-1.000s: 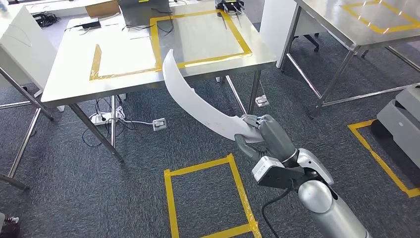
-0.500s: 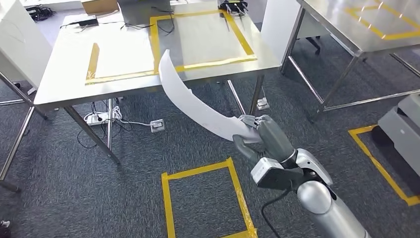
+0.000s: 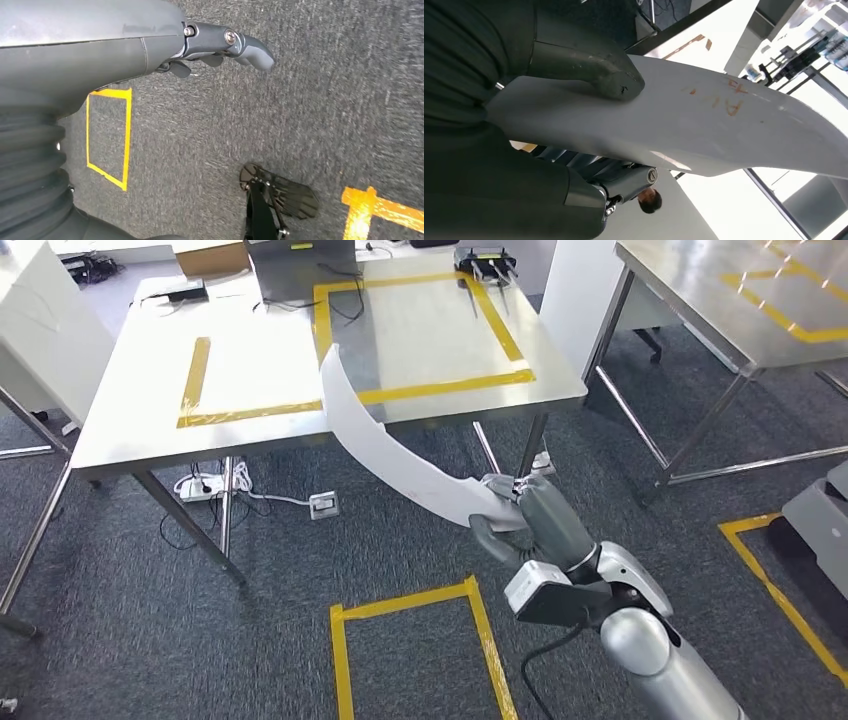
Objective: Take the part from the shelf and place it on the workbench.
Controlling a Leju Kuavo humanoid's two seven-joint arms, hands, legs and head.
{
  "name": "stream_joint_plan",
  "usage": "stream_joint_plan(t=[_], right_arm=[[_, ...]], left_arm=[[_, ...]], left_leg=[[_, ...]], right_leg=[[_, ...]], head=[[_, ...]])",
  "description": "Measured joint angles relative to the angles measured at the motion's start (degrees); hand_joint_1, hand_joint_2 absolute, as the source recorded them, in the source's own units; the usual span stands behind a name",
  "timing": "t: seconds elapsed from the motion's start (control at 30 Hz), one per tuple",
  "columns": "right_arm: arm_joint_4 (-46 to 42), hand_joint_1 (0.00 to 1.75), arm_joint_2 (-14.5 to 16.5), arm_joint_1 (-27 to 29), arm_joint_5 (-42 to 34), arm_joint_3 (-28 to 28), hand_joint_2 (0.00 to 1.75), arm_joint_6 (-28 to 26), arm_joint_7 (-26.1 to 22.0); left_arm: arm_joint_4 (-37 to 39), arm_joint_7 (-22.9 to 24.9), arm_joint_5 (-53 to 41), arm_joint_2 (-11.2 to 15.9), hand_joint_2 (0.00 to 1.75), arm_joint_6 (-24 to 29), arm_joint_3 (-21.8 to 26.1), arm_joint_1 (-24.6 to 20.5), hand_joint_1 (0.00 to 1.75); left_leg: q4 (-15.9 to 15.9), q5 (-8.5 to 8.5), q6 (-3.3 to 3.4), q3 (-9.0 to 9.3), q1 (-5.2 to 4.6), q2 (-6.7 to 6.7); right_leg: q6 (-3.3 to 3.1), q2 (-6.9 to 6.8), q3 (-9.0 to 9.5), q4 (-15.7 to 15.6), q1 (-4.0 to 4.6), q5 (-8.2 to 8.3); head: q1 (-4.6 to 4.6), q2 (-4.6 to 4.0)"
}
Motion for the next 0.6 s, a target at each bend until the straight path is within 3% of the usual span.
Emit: stream_joint_plan(t=[0.07, 0.17, 0.23, 0.27, 0.3, 0.33, 0.4, 0.43, 0.53, 0.6], right_arm=[[-0.11, 1.75, 0.0, -0.1, 0.05, 0.1, 1.75, 0.0, 0.19], [-0.18, 1.75, 0.0, -0.13, 0.06, 0.22, 1.75, 0.0, 0.4], [-0.18, 1.75, 0.0, -0.06, 0.06, 0.33, 1.75, 0.03, 0.45], [-0.18, 1.75, 0.0, -0.05, 0.06, 0.37, 1.75, 0.08, 0.48], [-0.18, 1.75, 0.01, -0.05, 0.06, 0.4, 1.75, 0.12, 0.5], [-0.16, 1.75, 0.02, -0.08, 0.06, 0.44, 1.75, 0.17, 0.51], [-0.01, 1.75, 0.08, -0.27, 0.08, 0.58, 1.75, 0.26, 0.55], [0.1, 1.75, 0.14, -0.47, 0.08, 0.69, 1.75, 0.31, 0.57], [0.62, 1.75, 0.3, -1.72, 0.07, 1.08, 1.75, 0.57, 0.62], [1.4, 1.75, 0.42, -2.98, 0.08, 1.36, 1.75, 0.96, 0.76]], left_arm=[[0.01, -0.03, -0.06, -0.07, 1.75, -0.01, -0.03, -0.14, 0.0], [0.01, -0.03, -0.21, -0.1, 1.75, -0.02, -0.09, -0.18, 0.0], [0.01, -0.03, -0.37, -0.02, 1.75, -0.02, -0.12, 0.0, 0.0], [0.01, -0.02, -0.45, 0.03, 1.75, -0.02, -0.14, 0.07, 0.0], [0.01, 0.0, -0.52, 0.08, 1.75, -0.02, -0.18, 0.11, 0.0], [0.02, 0.03, -0.61, 0.1, 1.75, -0.02, -0.21, 0.2, 0.0], [0.05, 0.13, -0.71, 0.14, 1.75, 0.0, -0.32, 0.31, 0.0], [0.05, 0.23, -0.78, 0.15, 1.75, 0.01, -0.35, 0.35, 0.0], [0.03, 0.44, -1.02, 0.17, 1.75, 0.03, -0.44, 0.24, 0.0], [0.03, 0.42, -1.12, 0.17, 1.75, 0.03, -0.57, 0.13, 0.0]], left_leg=[[3.22, -0.23, -0.63, -1.13, 0.06, 0.26], [12.08, -3.64, -1.56, -7.18, 0.29, 0.52], [14.37, -4.94, -1.74, -10.34, 0.4, 0.61], [13.0, -4.08, -1.78, -10.75, 0.46, 0.68], [10.08, -2.02, -1.85, -10.39, 0.54, 0.79], [6.39, 1.27, -1.91, -9.75, 0.67, 0.98], [1.4, 5.58, -1.38, -8.86, 0.62, 1.41], [0.41, 6.48, -0.85, -8.71, 0.54, 1.5], [-0.16, 5.72, 0.72, -7.46, 0.53, 1.16], [-0.77, 5.04, 1.43, -5.97, 0.58, 0.92]], right_leg=[[-0.84, -0.03, 1.71, -0.47, -0.22, -0.54], [-1.27, -0.12, 3.79, -0.62, -0.4, -2.15], [-1.09, 0.0, 5.26, -0.61, -0.58, -3.43], [-0.91, 0.05, 6.18, -0.61, -0.74, -4.15], [-0.66, 0.05, 7.19, -0.61, -0.92, -4.91], [-0.35, 0.03, 8.04, -0.62, -1.05, -5.7], [0.5, 0.06, 9.31, -0.67, -1.09, -7.14], [0.97, 0.1, 9.74, -0.78, -1.03, -7.55], [2.02, 0.08, 9.6, 0.61, -1.06, -6.8], [2.28, 0.0, 6.02, 6.08, -1.09, -5.69]], head=[[-0.15, 0.0], [-0.34, -0.01], [-0.34, -0.01], [-0.34, -0.01], [-0.34, 0.0], [-0.37, 0.0], [-0.59, -0.01], [-0.7, -0.01], [-0.73, 0.0], [-0.61, 0.0]])
